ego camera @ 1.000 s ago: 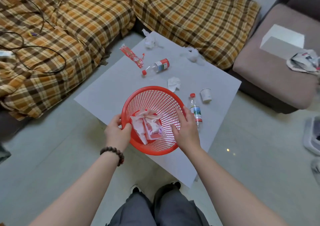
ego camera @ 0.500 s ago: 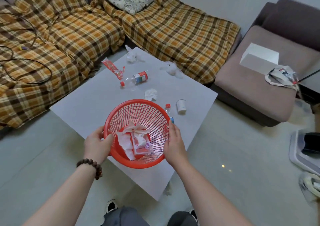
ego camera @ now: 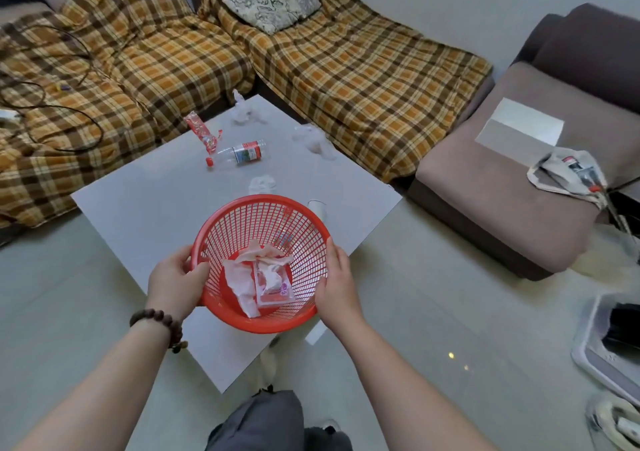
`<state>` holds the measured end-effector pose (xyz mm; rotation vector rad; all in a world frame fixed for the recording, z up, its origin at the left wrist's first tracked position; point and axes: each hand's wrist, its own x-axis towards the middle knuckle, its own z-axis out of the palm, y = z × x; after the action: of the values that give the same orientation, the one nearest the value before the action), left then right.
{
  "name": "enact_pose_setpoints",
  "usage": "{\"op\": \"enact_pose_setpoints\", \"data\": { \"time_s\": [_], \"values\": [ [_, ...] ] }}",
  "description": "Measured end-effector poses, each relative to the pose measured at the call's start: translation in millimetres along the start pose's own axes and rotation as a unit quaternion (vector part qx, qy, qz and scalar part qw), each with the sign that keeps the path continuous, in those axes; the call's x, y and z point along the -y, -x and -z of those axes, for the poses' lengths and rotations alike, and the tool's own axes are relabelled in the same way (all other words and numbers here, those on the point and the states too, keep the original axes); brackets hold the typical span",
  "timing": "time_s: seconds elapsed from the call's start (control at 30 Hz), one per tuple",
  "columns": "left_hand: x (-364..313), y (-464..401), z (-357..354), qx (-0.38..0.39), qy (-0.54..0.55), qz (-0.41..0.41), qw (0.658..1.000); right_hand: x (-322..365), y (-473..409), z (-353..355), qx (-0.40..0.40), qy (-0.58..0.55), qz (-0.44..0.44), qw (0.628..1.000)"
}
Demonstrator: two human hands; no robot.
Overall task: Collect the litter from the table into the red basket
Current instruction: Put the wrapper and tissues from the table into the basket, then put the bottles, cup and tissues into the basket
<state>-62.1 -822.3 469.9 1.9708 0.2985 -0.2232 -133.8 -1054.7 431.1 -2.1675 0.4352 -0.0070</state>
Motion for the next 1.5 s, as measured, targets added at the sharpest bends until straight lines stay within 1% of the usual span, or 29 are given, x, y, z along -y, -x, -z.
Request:
{"op": "enact_pose_setpoints", "data": {
  "time_s": [0.17,0.33,0.57,0.7,0.83,0.93,1.03,1.1,1.17,1.27,1.33,1.4,1.5],
  "values": [
    [-8.6,-8.5,-17.0,-0.029,0.026,0.021,0.999,-1.8,-32.1,14.4,0.04,0.002,0.015,0.999],
    [-13.8,-38.5,-34.6,-0.063,0.039,0.034,0.997,-1.7,-81.3,19.2,0.076,0.01,0.025,0.997],
    [-29.7,-89.9,-56.4,-0.13,0.091,0.067,0.985,15.5,-182.0,17.8,0.115,0.061,0.089,0.987],
    [-36.9,-106.1,-58.7,-0.165,0.084,0.085,0.979,27.1,-222.6,8.8,0.138,0.072,0.115,0.981],
    [-36.7,-105.4,-56.2,-0.206,0.075,0.117,0.969,29.9,-241.5,-11.0,0.173,0.081,0.125,0.974],
    [-28.1,-97.4,-54.8,-0.237,0.089,0.149,0.956,31.8,-250.0,-27.8,0.215,0.067,0.125,0.966],
    [-14.3,-86.8,-53.5,-0.281,0.089,0.187,0.937,30.1,-258.0,-46.6,0.269,0.06,0.145,0.95],
    [-1.7,-78.1,-51.5,-0.313,0.082,0.21,0.922,23.4,-263.9,-59.5,0.3,0.042,0.13,0.944],
    [19.2,-68.4,-49.5,-0.344,0.07,0.24,0.905,10.1,-270.2,-72.4,0.311,0.035,0.085,0.946],
    [61.5,-54.3,-50.9,-0.377,0.067,0.278,0.881,-18.9,-281.4,-92.4,0.282,0.048,0.008,0.958],
    [74.4,-44.2,-57.9,-0.399,0.063,0.295,0.866,-40.2,-288.1,-105.6,0.27,0.103,-0.033,0.957],
    [68.6,-37.4,-68.9,-0.412,0.062,0.313,0.853,-58.2,-292.6,-118.4,0.287,0.172,-0.056,0.941],
    [52.0,-40.8,-87.6,-0.409,0.072,0.319,0.852,-77.4,-296.2,-136.4,0.323,0.23,-0.064,0.916]
  ]
}}
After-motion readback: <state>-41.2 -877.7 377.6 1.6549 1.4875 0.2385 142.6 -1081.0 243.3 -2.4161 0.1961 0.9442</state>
